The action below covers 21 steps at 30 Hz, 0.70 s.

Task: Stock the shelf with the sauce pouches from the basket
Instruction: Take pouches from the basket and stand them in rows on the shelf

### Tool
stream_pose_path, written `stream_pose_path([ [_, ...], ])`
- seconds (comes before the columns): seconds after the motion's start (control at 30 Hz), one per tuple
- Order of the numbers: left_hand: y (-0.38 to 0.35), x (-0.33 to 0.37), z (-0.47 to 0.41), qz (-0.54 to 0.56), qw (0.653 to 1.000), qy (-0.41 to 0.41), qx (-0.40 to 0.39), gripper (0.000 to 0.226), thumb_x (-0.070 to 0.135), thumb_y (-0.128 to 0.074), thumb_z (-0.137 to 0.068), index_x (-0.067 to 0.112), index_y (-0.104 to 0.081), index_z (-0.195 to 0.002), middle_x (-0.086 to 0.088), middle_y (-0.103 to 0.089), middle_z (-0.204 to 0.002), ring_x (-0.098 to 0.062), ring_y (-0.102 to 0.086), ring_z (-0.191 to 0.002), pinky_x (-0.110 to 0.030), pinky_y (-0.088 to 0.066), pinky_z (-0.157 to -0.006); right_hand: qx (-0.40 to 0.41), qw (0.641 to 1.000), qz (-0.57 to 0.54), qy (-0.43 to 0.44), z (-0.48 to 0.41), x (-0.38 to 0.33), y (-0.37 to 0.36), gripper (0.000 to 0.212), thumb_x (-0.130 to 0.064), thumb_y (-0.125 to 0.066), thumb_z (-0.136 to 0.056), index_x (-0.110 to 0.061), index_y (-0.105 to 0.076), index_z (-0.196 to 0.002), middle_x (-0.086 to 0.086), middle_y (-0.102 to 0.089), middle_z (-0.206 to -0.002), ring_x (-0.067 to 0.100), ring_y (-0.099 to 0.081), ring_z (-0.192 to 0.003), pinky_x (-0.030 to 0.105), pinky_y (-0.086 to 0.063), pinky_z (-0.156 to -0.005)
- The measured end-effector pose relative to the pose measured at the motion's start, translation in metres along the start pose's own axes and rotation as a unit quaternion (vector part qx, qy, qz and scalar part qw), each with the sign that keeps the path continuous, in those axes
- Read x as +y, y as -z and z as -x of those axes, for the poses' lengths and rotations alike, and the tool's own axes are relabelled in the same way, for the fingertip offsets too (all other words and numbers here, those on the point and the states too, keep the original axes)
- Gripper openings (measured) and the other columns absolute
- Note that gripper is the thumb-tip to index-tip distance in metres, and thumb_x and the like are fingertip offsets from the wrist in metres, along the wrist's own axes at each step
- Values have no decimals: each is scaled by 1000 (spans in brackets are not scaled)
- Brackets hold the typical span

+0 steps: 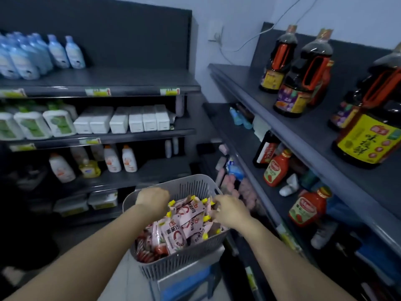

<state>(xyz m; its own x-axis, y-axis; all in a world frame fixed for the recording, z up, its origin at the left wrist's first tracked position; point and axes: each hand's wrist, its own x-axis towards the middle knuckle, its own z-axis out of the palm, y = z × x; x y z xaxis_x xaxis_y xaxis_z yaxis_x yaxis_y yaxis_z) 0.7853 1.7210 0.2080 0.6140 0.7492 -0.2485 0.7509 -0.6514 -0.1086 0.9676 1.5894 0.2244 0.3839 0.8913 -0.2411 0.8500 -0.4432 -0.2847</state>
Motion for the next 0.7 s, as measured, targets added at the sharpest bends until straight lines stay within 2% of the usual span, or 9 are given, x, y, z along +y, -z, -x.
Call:
stream_pose_path([
  [0.17,-46,-2,-25,38,997,36,-48,24,29,-54,-90,17,-62,-109,-3,-66,-111,-25,-63,-102,-32,-47,-70,-69,997,16,13,-40,12,-33,36,-39,-57,-87,-18,-61,-117,6,-62,-122,28,-57,-113,36,-50,-87],
  [0.27,-71,4,-39,54,994,57,-83,27,34,-55,-91,17,-62,-112,-3,-64,-114,-25,-61,-106,-36,-53,-79,-99,995,25,15,-63,21,-49,38,-44,-57,-86,-20,-61,-115,5,-63,-120,28,-58,-111,37,-51,-89],
  [0.4,-100,13,-53,78,985,81,-128,38,38,-55,-91,16,-58,-122,-5,-57,-121,-26,-58,-111,-40,-52,-86,-125,990,57,8,-87,31,-71,38,-47,-55,-87,-20,-60,-113,6,-62,-119,29,-55,-115,39,-45,-94],
  [0.53,-121,21,-60,117,975,115,-148,43,32,-56,-92,12,-49,-129,-9,-49,-129,-27,-55,-114,-40,-52,-87,-174,983,52,-21,-103,39,-88,37,-44,-55,-90,-15,-60,-112,9,-60,-124,30,-53,-117,35,-45,-88],
  [0.7,-141,27,-70,197,959,150,-140,46,21,-51,-93,12,-39,-137,-10,-44,-132,-26,-49,-117,-42,-51,-91,-204,976,17,-67,-118,41,-103,43,-42,-56,-91,-10,-58,-120,14,-48,-140,32,-40,-135,37,-44,-99],
])
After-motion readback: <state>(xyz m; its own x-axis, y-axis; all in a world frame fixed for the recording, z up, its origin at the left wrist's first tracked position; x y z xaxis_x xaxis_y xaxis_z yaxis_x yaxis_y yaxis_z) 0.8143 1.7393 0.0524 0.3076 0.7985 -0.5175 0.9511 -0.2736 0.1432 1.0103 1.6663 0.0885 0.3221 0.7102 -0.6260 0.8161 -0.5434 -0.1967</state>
